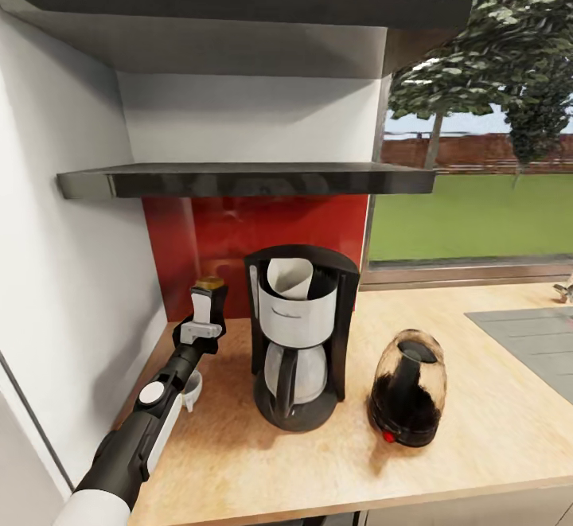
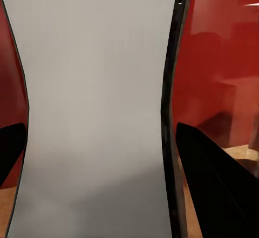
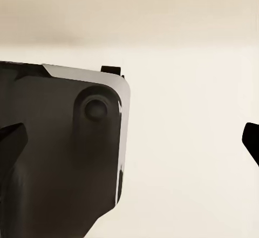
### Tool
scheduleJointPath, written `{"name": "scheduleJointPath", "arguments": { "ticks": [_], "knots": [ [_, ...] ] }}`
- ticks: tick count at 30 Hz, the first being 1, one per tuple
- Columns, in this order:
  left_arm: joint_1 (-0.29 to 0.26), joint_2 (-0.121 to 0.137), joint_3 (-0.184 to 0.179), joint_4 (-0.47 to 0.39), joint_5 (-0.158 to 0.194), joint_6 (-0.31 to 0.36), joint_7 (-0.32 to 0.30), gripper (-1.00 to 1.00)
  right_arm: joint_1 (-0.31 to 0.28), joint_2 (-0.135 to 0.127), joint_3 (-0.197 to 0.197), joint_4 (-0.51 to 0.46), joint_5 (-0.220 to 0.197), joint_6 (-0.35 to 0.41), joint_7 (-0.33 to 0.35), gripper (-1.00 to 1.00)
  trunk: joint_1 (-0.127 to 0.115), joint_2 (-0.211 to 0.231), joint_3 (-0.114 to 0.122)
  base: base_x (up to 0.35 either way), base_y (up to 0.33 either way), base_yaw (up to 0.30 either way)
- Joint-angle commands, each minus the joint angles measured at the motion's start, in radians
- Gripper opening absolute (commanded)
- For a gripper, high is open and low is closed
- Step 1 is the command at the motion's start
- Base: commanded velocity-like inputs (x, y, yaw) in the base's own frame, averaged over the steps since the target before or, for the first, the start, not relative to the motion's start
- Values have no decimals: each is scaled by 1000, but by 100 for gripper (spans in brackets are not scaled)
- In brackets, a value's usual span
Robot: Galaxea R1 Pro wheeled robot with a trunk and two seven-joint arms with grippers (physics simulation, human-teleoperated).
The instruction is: Set up a coffee station on the kitchen countertop: keep the coffee maker on the countertop, move the bottle of coffee from the kitchen shelf to the counter next to the coffee maker, place a paper coffee filter on top of the coffee maker, put the saucer next to the coffee maker with the coffee cup on the saucer, and place the electric kettle next to the coffee maker.
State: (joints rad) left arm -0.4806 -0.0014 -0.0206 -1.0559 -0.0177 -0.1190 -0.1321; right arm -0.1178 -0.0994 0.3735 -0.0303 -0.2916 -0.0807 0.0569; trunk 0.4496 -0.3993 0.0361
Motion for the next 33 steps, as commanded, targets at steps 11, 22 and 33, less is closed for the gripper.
{"name": "scheduleJointPath", "arguments": {
  "ticks": [11, 22, 33],
  "knots": [
    [20, -2, -2, 16, 5, -5, -8, -100, 0, -2, 7, 1, -11, -4, 4, 100, 0, -1, 0, 3, 0, -107],
    [52, -41, -2, 16, 6, -5, -14, -100, 0, -2, 7, 1, -11, -4, 4, 100, 0, -1, 0, 0, 0, 0],
    [80, -61, -1, 32, 3, -8, -7, -100, 0, -1, 7, 1, -11, -2, 4, 100, 0, -1, 0, 38, 0, 0]
  ]
}}
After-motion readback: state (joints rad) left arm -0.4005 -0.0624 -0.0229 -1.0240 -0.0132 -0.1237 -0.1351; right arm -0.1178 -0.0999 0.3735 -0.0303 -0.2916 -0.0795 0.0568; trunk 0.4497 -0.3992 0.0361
